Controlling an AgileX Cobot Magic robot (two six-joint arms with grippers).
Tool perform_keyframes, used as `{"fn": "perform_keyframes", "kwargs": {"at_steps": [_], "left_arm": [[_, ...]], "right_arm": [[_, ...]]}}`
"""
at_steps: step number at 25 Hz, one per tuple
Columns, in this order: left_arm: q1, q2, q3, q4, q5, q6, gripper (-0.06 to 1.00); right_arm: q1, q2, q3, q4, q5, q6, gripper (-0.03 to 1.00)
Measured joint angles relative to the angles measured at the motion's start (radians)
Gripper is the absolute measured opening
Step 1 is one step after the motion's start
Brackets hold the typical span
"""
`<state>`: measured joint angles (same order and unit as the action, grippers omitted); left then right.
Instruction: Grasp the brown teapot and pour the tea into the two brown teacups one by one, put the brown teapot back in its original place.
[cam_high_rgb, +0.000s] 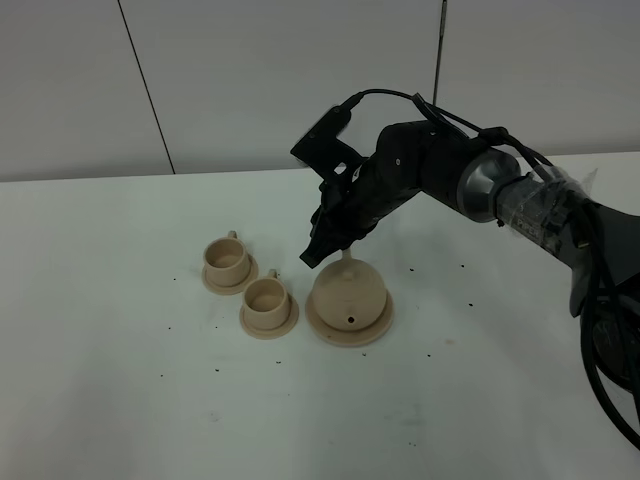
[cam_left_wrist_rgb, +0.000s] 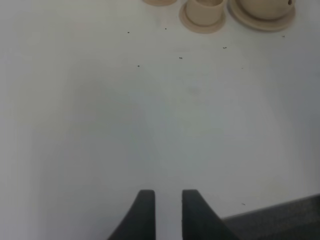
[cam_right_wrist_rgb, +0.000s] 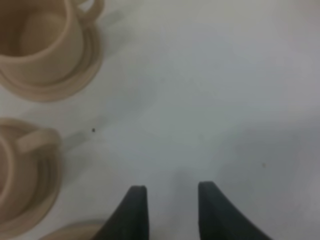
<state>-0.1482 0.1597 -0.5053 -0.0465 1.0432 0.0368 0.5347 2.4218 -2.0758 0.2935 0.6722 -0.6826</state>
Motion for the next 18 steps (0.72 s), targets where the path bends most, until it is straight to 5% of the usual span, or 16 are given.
{"fn": "perform_keyframes", "kwargs": {"at_steps": [18], "left_arm": [[0.000, 0.000, 0.000, 0.000, 0.000, 0.000, 0.21]], "right_arm": [[0.000, 0.000, 0.000, -0.072, 0.027, 0.000, 0.20]]}}
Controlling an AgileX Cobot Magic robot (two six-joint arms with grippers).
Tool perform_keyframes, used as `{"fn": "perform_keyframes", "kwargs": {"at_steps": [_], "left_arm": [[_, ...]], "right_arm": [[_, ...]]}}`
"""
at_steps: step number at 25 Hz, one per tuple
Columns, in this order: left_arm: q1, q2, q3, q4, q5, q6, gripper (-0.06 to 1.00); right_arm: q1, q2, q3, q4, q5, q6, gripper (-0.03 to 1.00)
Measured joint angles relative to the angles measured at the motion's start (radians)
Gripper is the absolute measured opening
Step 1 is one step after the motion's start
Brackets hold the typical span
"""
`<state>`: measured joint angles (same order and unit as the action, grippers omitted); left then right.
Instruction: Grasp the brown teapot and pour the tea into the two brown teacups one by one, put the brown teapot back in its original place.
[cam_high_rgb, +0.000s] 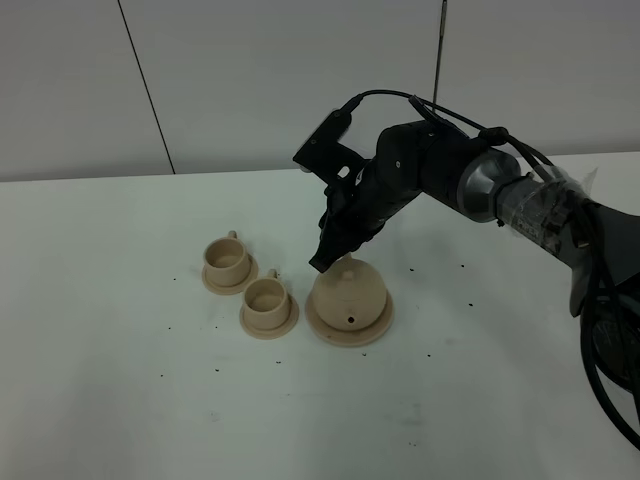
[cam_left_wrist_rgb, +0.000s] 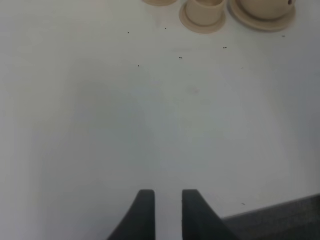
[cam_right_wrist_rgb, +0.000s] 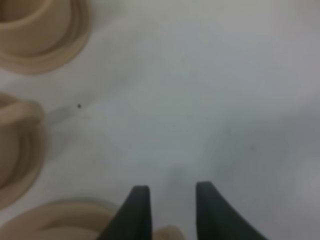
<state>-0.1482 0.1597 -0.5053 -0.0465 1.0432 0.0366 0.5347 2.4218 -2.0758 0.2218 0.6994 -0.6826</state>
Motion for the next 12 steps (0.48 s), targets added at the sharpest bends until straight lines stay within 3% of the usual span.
{"fn": "perform_keyframes", "kwargs": {"at_steps": [8, 12], "left_arm": [[0.000, 0.000, 0.000, 0.000, 0.000, 0.000, 0.21], [0.000, 0.000, 0.000, 0.000, 0.000, 0.000, 0.21]], "right_arm": [[0.000, 0.000, 0.000, -0.012, 0.013, 0.000, 0.03], [0.000, 0.000, 0.000, -0.015, 0.018, 0.000, 0.00]]}}
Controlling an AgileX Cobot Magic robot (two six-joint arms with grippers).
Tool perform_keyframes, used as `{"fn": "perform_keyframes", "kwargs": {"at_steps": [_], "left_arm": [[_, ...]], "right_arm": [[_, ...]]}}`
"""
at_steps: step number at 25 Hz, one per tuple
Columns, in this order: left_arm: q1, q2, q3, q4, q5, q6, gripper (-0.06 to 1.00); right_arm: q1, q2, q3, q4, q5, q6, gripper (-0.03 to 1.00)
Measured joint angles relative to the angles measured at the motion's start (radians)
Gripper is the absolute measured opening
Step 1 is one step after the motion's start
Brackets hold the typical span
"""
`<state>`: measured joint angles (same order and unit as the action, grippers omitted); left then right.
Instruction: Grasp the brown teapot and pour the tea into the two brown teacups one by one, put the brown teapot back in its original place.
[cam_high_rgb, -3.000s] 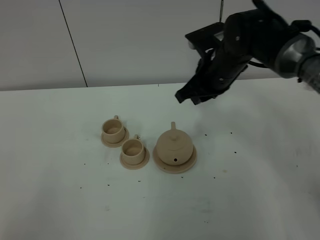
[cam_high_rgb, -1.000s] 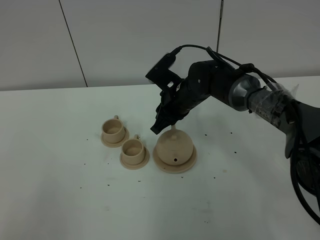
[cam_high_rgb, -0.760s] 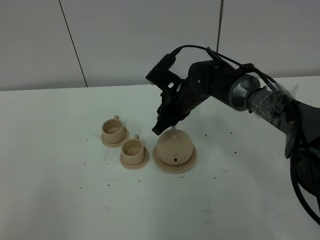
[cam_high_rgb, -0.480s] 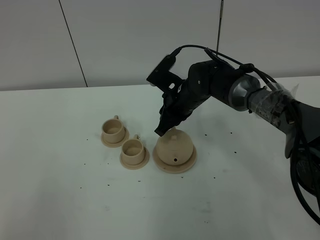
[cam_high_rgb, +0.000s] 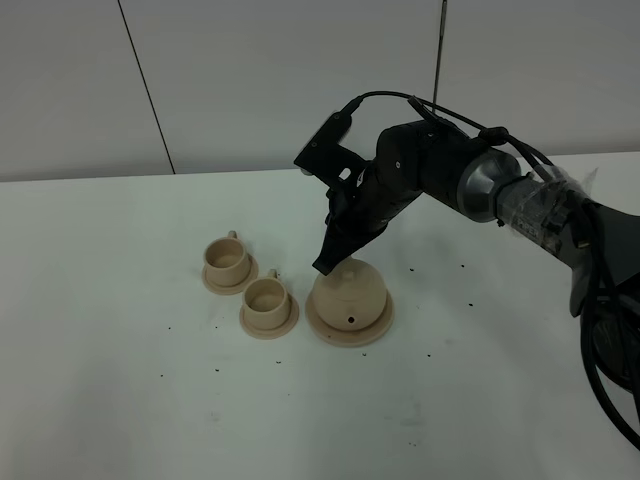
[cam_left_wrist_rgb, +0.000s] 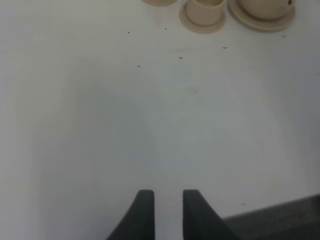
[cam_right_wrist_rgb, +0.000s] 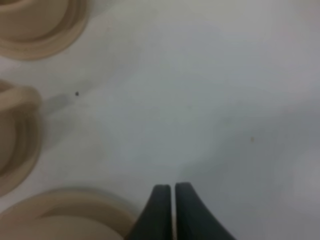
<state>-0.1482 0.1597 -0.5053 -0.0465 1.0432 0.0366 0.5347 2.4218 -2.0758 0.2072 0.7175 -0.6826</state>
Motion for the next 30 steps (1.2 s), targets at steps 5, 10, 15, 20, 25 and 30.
{"fn": "perform_keyframes", "kwargs": {"at_steps": [5, 10, 15, 20, 25, 30], "left_arm": [[0.000, 0.000, 0.000, 0.000, 0.000, 0.000, 0.22], [0.000, 0.000, 0.000, 0.000, 0.000, 0.000, 0.22], [0.000, 0.000, 0.000, 0.000, 0.000, 0.000, 0.23], [0.000, 0.000, 0.000, 0.000, 0.000, 0.000, 0.23], [0.000, 0.000, 0.000, 0.000, 0.000, 0.000, 0.23], [0.000, 0.000, 0.000, 0.000, 0.000, 0.000, 0.23]], "right_arm": [[0.000, 0.013, -0.002, 0.001, 0.000, -0.001, -0.01], [0.000, 0.021, -0.002, 0.001, 0.000, -0.002, -0.01], [0.000, 0.021, -0.002, -0.008, 0.004, -0.001, -0.01], [0.000, 0.021, -0.002, -0.037, 0.024, 0.001, -0.01], [0.000, 0.021, -0.004, -0.051, 0.051, 0.003, -0.01], [0.000, 0.021, -0.004, -0.063, 0.070, 0.002, -0.01]]}}
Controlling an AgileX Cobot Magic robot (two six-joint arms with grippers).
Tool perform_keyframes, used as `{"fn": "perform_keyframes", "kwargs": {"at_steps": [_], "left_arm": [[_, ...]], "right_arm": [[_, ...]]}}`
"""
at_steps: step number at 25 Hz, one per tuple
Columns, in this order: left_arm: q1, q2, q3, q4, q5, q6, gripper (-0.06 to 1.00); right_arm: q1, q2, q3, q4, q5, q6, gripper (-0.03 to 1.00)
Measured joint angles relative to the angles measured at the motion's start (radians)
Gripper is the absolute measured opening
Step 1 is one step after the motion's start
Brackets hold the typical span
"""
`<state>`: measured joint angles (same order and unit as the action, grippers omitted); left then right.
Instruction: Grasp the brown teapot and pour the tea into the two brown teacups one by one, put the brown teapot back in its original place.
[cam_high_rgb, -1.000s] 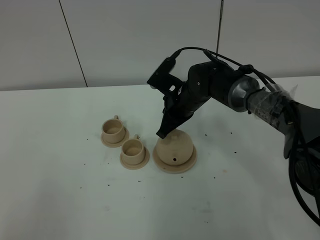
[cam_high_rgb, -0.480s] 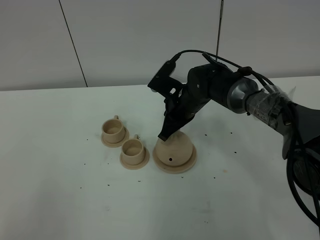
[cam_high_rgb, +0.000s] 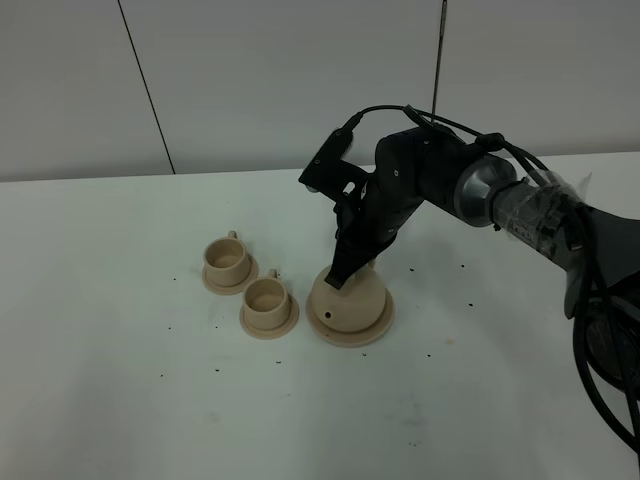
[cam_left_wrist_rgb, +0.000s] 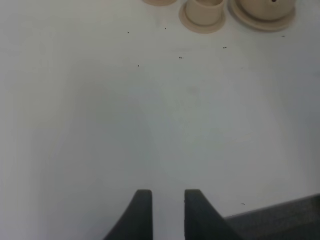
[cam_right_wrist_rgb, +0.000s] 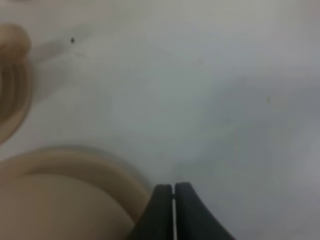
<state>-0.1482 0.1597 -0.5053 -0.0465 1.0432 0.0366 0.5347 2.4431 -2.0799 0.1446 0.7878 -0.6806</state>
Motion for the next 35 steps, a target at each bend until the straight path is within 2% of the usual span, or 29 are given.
{"fn": "perform_keyframes", "kwargs": {"at_steps": [14, 28, 35], "left_arm": [[0.000, 0.000, 0.000, 0.000, 0.000, 0.000, 0.23], [0.000, 0.000, 0.000, 0.000, 0.000, 0.000, 0.23], [0.000, 0.000, 0.000, 0.000, 0.000, -0.001, 0.23]], "right_arm": [[0.000, -0.003, 0.000, -0.110, 0.051, 0.017, -0.01], [0.000, -0.039, 0.000, -0.145, 0.038, 0.020, 0.00], [0.000, -0.039, 0.000, -0.145, 0.061, 0.020, 0.00]]}}
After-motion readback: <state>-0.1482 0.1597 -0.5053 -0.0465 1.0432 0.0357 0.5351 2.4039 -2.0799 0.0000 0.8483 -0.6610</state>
